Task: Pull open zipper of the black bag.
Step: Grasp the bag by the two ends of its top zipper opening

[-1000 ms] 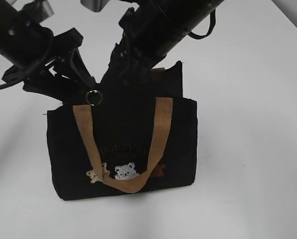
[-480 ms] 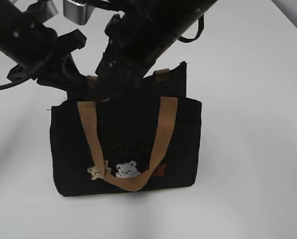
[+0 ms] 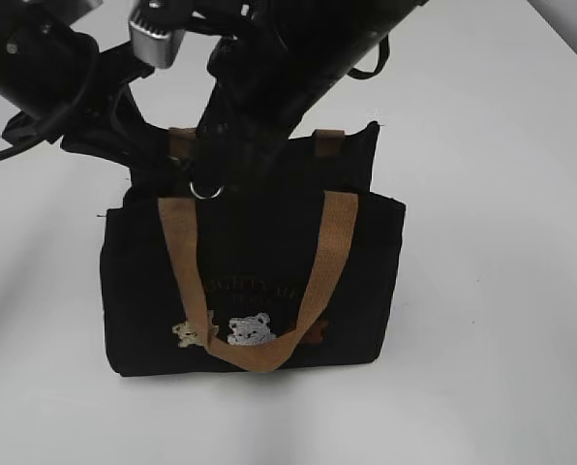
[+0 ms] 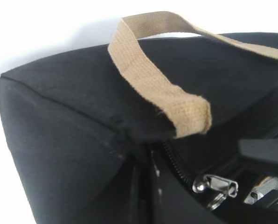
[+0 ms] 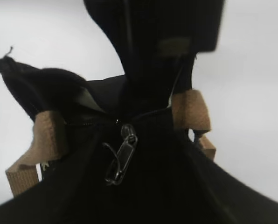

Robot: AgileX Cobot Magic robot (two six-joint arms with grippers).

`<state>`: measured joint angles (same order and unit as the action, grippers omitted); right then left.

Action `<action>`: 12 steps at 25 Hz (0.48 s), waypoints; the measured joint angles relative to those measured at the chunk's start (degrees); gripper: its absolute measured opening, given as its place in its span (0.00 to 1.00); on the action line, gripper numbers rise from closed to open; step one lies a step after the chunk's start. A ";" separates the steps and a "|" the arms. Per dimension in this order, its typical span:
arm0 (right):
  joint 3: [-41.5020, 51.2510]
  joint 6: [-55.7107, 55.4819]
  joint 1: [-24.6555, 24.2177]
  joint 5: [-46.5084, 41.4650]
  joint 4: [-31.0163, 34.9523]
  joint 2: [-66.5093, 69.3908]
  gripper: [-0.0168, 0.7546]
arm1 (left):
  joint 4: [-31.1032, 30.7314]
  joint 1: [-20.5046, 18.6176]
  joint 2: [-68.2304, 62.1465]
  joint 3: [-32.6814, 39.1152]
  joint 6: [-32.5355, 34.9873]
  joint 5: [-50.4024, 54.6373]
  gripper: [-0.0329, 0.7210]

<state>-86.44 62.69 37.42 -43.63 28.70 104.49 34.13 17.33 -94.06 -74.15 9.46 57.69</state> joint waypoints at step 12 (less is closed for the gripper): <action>-0.10 -0.98 0.00 -2.63 -2.53 1.71 0.37 | 0.00 0.00 0.08 0.00 0.00 0.20 0.03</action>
<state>-86.55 61.70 37.42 -46.26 26.17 106.20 34.13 17.33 -93.99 -74.15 9.46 57.89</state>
